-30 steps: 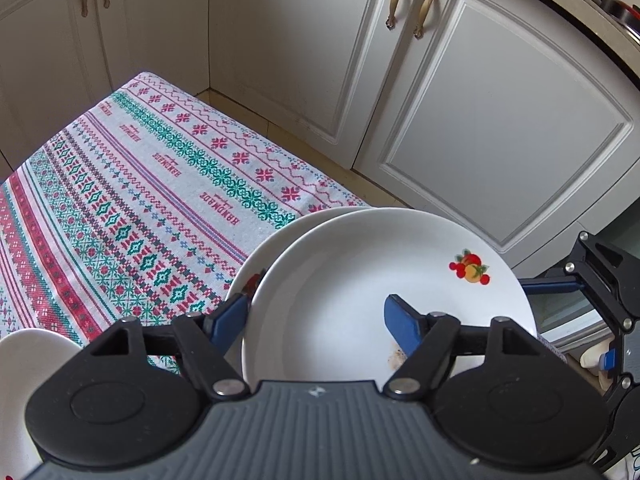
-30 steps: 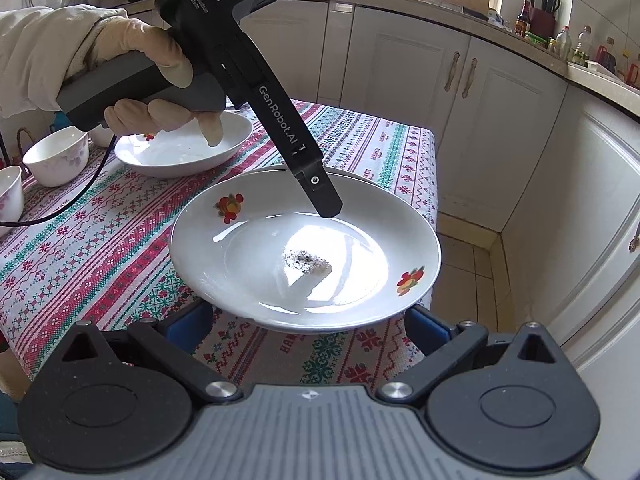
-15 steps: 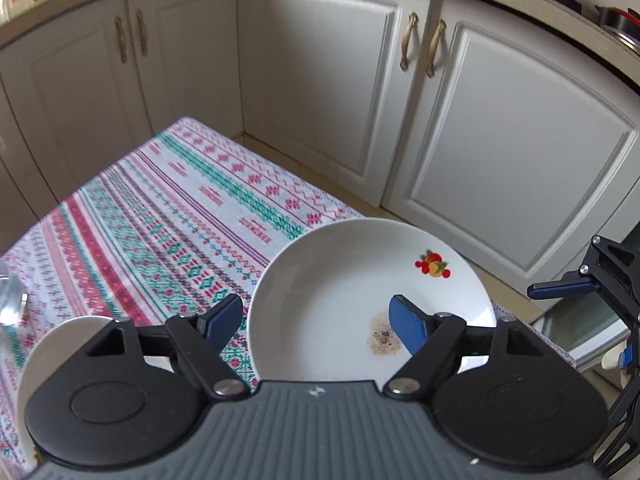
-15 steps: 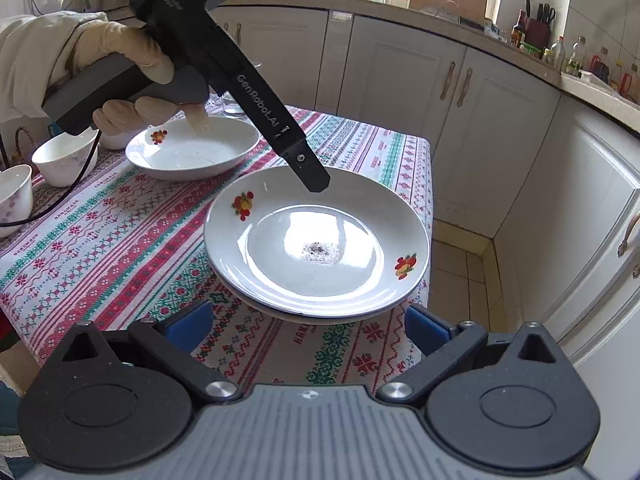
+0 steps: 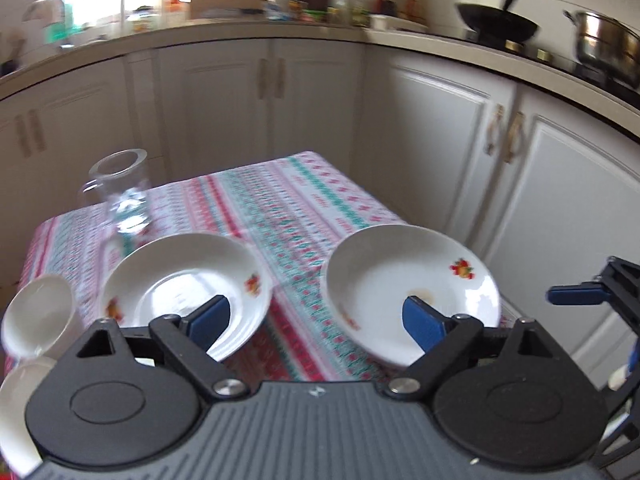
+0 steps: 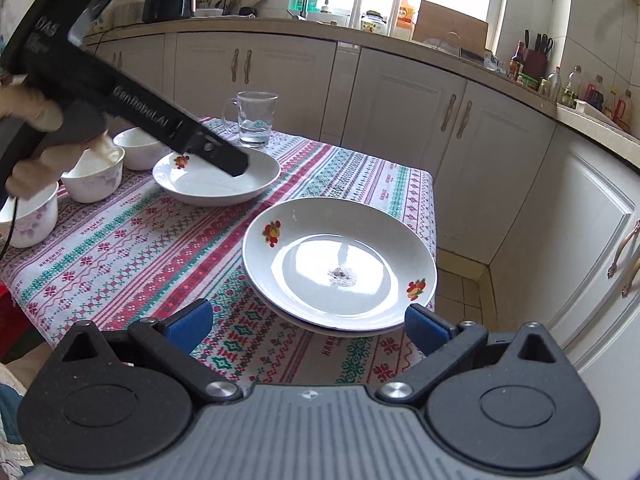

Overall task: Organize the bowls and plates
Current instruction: 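Open the left gripper and pull it away from the stacked plates, then move the right gripper to the flowered white plate's rim and close on it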

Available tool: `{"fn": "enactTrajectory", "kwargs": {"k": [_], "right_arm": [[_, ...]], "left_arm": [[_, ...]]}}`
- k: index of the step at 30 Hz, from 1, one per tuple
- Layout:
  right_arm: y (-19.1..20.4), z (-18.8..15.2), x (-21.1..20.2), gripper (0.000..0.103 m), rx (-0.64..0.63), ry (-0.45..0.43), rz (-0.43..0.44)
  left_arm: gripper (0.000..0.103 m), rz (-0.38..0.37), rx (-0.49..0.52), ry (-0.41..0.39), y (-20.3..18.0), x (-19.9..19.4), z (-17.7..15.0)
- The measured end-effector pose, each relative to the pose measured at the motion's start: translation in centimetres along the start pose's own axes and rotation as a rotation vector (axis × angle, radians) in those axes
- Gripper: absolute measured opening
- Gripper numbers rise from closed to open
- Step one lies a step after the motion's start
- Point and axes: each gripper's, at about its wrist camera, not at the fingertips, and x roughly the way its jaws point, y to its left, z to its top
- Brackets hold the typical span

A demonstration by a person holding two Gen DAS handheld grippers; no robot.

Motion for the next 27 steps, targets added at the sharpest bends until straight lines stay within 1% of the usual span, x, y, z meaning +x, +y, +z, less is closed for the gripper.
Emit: {"fn": "enactTrajectory", "kwargs": {"k": [4,8,9,12,17,22,24,27], "right_arm": [[0.9,0.0,-0.4,0.103,-0.015,-0.012,0.016],[1.4,0.3,-0.6,0.103,-0.027,-0.017,0.019],[1.5,0.4,-0.6,0.103,-0.028,-0.017,0.02],[1.5,0.7,-0.6,0.103,-0.041,-0.009,0.032],[1.4,1.4,-0.1,0.103,-0.075,0.013,0.038],[0.5,2.6,1.5,0.103,-0.086,0.047,0.062],[0.1,3.2,2.2,0.103,-0.097,0.062,0.075],[-0.4,4.5,3.3,0.103,-0.119,0.076,0.099]], "left_arm": [[0.093,0.149,-0.081,-0.006,0.7,-0.2,-2.7],[0.093,0.317,-0.086,-0.007,0.9,0.9,-4.8],[0.093,0.337,-0.094,0.001,1.0,1.3,-5.1],[0.093,0.322,-0.119,0.016,1.4,2.2,-5.7],[0.093,0.335,-0.119,0.047,1.8,3.7,-6.5],[0.093,0.336,-0.133,0.068,2.9,5.4,-6.8],[0.093,0.347,-0.129,0.079,3.2,6.2,-6.9],[0.096,0.329,-0.157,0.072,3.9,6.8,-6.9]]}}
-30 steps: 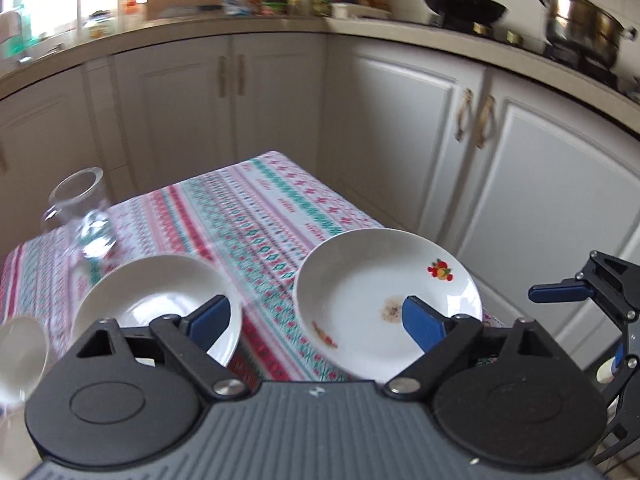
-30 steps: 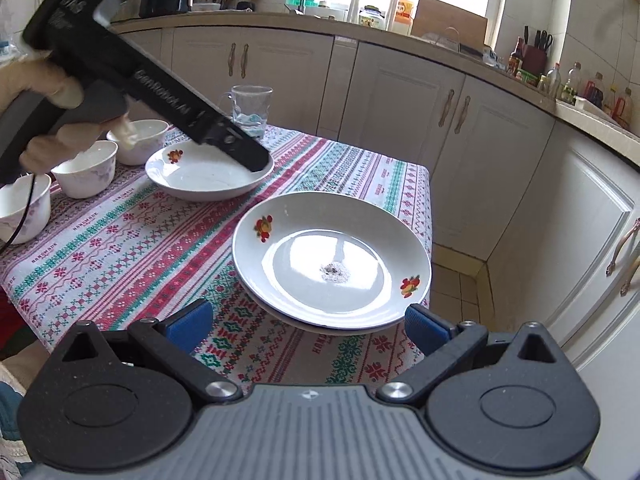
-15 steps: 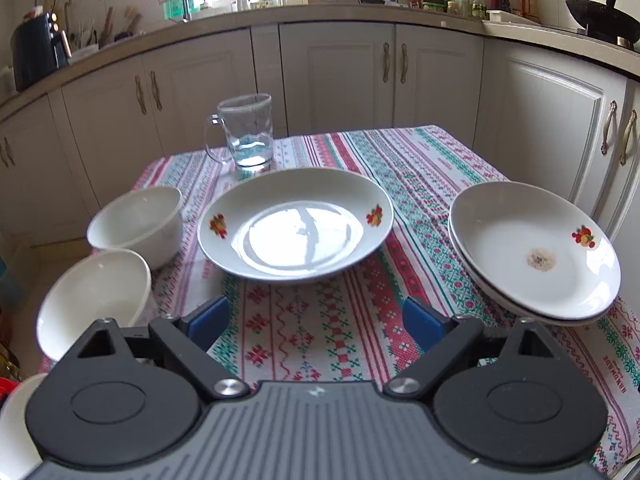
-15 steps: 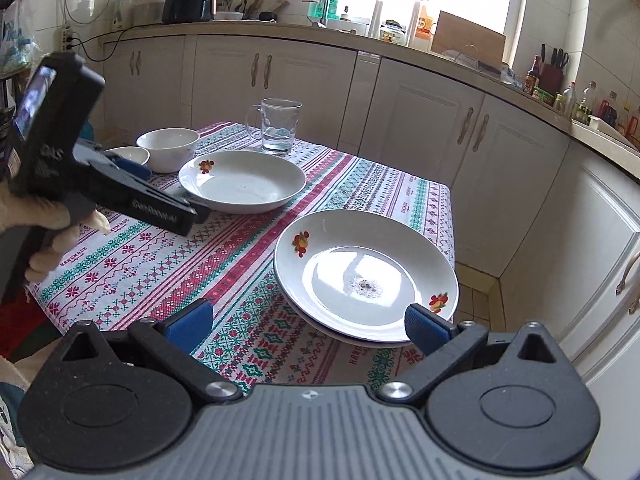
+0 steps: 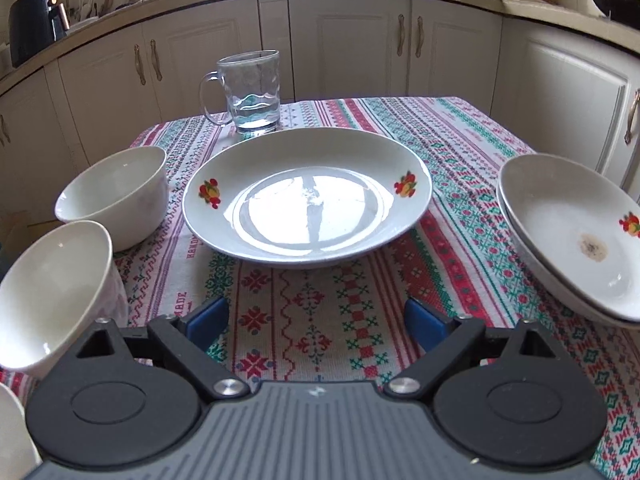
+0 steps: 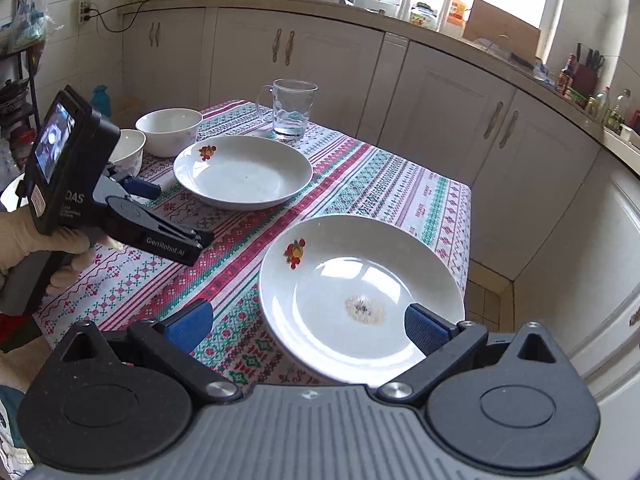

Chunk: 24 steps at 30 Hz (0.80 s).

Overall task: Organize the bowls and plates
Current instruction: 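Move the right gripper to the flowered white plate's rim and close on it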

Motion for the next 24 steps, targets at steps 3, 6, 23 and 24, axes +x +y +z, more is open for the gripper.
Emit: {"fn": "enactTrajectory", "kwargs": {"k": [3,6,23,24], "right_arm": [[-0.8,1.4,0.7,0.103,-0.024,0.004,0.022],[-1.5,2.9,1.4,0.103,-0.053,0.003,0.054],[-3.1,10.9,7.6,0.103,-0.211,0.0,0.174],[-3.1,11.3,8.2,0.103,-0.221,0.006,0.184]], "left_arm": [[0.1,-0.02,-0.026,0.006,0.4,0.6,0.3],[0.103,-0.04,-0.037,0.007,0.7,1.3,0.6],[0.103,-0.011,-0.07,-0.016,0.7,2.0,1.0],[0.103,-0.01,-0.071,-0.016,0.8,2.0,1.0]]}}
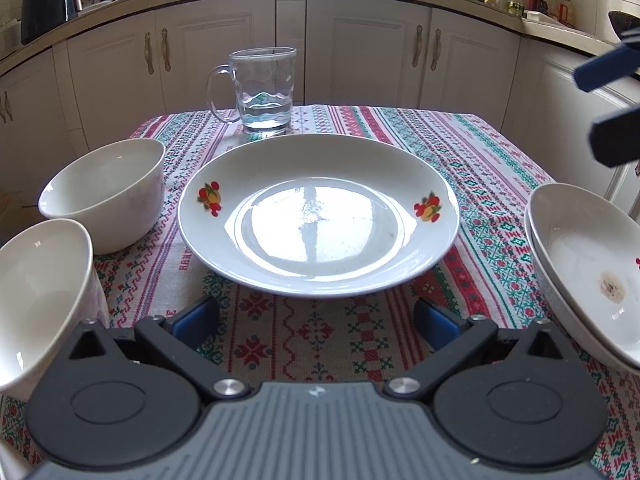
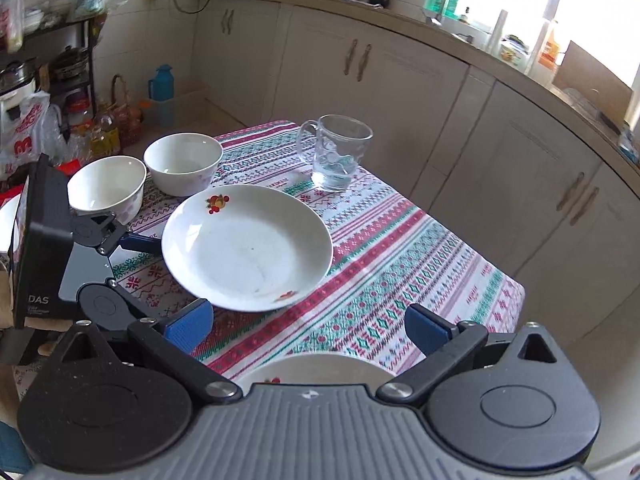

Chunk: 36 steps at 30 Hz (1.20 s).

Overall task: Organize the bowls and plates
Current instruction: 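Move the right gripper to the flowered white plate's rim and close on it, then lift the flowered plate with the right gripper and carry it toward the stacked plates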

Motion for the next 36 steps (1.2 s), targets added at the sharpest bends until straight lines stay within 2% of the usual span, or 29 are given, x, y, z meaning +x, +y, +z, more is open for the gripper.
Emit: {"fn": "enactTrajectory", "kwargs": {"k": [14,29,36], "right_arm": [[-1.6,4.9,8.2,0.103,-0.108,0.06,0.2],[-3.4,8.4,17.4,0.103,-0.107,0.138,0.358],[-3.9,9.0,20.5,0.087,-0.097,0.188,0.423]], "left_arm": [[0.102,-0.024,0.019,-0.012,0.2,0.7,0.4],[0.097,-0.024,0.023,-0.032,0.0,0.7,0.9],[0.097,-0.029,0.021,-0.028,0.1,0.6,0.9]]}}
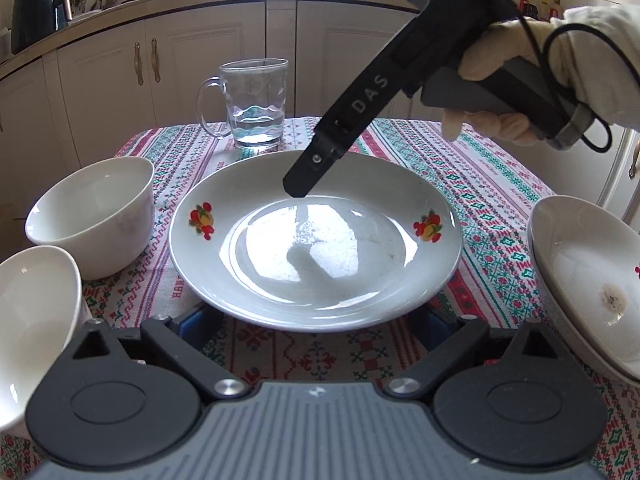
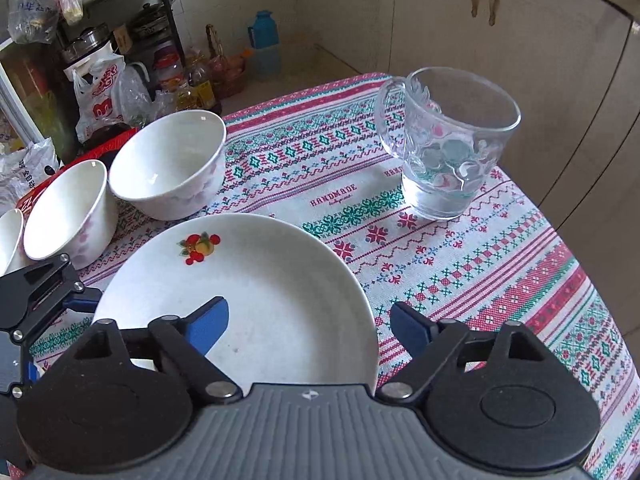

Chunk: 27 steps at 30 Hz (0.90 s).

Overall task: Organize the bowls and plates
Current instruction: 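Lift the flowered plate with the right gripper and carry it toward the stacked plates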

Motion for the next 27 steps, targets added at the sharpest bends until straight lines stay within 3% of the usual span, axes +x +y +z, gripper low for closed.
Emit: {"fn": "enactTrajectory", "kwargs": {"k": [12,18,27], "right_arm": [[-3.1,0.4,1.6,0.084,0.066,0.058,0.178],[-3.1,0.3,1.5,0.082,0.067,0.065,0.225],[-3.1,0.1,1.2,0.082,0.089,0.061,0.224]], "left_arm": [[0.097,0.0,0.0,-0.001,0.0,0.0,0.0],[0.097,0.001,0.004,-0.004,0.0,-0.1,0.0],[0.097,0.024,0.046,-0.005,-0.2,-0.2,0.0]]}}
